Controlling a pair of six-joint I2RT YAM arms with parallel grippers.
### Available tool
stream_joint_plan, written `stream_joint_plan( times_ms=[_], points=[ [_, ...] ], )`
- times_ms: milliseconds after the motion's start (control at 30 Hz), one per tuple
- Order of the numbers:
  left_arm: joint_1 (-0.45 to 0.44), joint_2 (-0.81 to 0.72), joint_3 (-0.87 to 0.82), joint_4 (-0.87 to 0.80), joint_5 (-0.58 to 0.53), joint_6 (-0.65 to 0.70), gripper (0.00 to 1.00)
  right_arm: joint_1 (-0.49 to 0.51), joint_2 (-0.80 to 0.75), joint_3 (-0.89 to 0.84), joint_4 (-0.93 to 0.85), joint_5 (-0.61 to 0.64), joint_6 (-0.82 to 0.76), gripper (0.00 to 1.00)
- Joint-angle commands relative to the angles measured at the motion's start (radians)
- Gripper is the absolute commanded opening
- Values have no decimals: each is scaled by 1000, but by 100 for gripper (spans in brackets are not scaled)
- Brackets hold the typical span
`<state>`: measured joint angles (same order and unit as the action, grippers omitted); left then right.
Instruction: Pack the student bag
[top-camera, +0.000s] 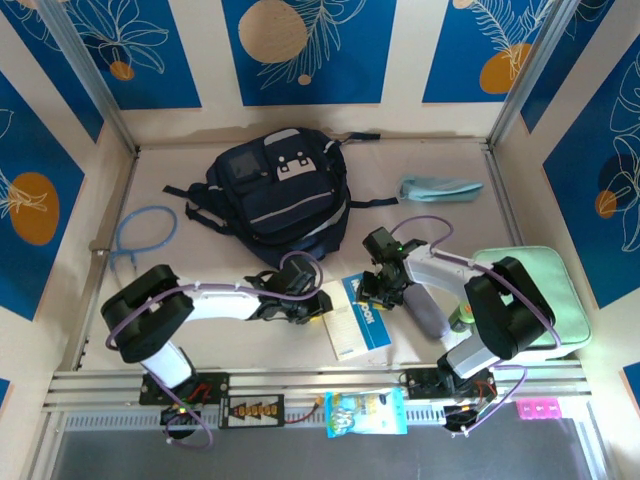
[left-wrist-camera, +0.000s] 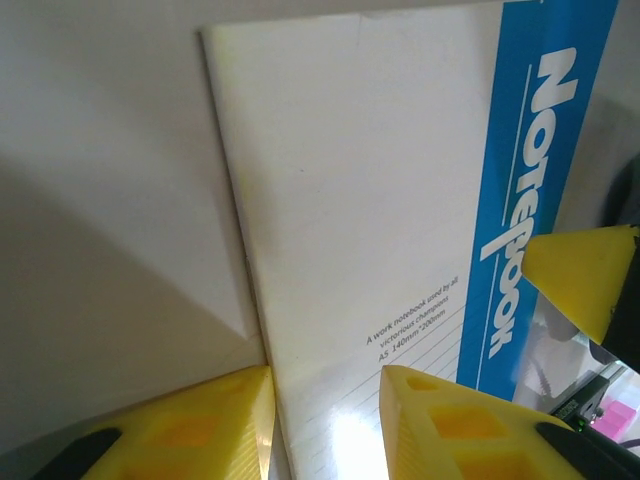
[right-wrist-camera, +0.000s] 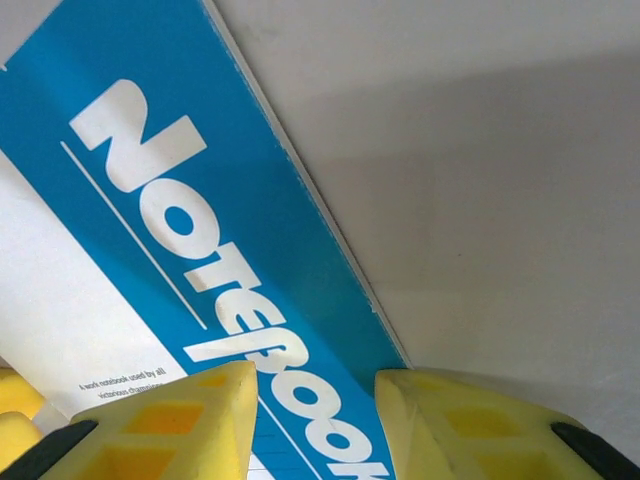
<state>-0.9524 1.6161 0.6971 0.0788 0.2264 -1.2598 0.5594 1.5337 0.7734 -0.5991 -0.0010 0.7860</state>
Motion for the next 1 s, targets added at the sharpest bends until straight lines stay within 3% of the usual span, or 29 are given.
stream_joint_plan(
  times_ms=[0,367,500,633,967],
  points=[
    [-9,14,20,33,25,-13,32,5,74,-35,33,-2,4,40],
    [-9,0,10,-15,-17,-57,44,4,82,-35,19,17,14,41],
    [-9,55,17,136,72,-54,44,5,92,-46,35,4,20,41],
    [-9,68,-14,349,116,-86,36,5,112,-43,42,-5,21,41],
    [-9,0,-77,478,112,-39,35,19,164,-8,-3,63,40,41]
  ],
)
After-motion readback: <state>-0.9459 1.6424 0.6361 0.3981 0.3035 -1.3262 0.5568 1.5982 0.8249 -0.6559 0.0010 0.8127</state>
